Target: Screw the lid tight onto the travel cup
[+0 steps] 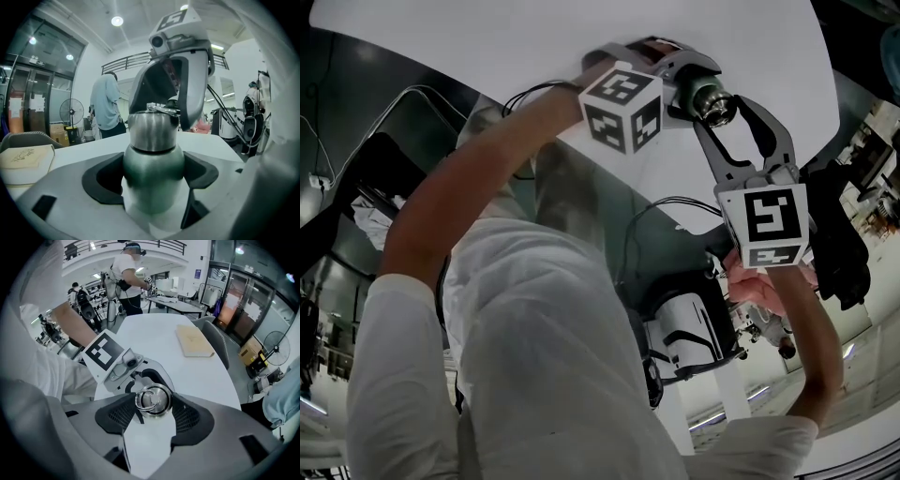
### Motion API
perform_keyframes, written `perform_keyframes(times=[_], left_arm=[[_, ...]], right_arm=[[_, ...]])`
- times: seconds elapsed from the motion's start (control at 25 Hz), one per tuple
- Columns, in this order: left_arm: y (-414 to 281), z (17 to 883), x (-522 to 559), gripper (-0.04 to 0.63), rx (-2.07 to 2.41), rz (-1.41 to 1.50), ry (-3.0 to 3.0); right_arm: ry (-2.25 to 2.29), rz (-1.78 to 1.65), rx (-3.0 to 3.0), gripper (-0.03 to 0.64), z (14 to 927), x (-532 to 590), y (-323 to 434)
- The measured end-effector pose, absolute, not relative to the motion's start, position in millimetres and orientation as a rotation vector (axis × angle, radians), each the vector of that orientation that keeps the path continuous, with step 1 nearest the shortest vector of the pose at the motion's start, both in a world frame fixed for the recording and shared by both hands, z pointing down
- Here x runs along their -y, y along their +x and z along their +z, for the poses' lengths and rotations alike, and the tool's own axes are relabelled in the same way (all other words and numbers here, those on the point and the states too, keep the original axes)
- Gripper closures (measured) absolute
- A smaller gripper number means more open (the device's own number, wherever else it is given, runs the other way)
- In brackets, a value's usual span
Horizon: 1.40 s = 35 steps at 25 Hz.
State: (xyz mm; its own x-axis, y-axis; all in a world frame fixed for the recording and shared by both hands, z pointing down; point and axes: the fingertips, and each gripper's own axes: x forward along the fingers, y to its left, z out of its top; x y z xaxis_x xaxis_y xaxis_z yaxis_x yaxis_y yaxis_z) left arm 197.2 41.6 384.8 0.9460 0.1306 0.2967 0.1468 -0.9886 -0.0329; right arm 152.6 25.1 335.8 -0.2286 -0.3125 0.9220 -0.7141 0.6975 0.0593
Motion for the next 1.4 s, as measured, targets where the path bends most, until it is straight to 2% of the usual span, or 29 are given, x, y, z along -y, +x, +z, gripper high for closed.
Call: perform_keyframes(times=[0.2, 0.36, 0.76, 0.96, 1.0, 1.08, 1.4], left_arm=[[198, 385, -41, 0.224, 0.209, -0.456, -3.053], [197, 385, -42, 0.224, 0.215, -0.45, -3.055], [197, 385, -42, 0.224, 0.215, -0.449, -3.054], [198, 385, -41, 0.224, 0.218, -0.451, -3.054], [199, 384, -41, 0.224, 0.217, -0.45, -3.055], [200, 384, -41, 0.224, 0.216, -0.448, -3.056], [197, 385, -43, 0.224, 0.197, -0.459, -3.05]], right_arm=[[0.724, 0.415, 1.825, 0.377, 335, -27, 152], [0.569, 0.246, 1.851, 0.362, 325, -30, 144], [-0.064, -0.172, 1.75, 0.362, 329, -42, 145], [-0.194, -0.172, 1.741, 0.362, 342, -42, 148], [-0.203, -0.174, 1.743, 0.387, 343, -42, 149], [-0.203, -0.166, 1.755, 0.39, 343, -40, 150], [0.146, 0.076, 1.838, 0.393, 342, -34, 146]])
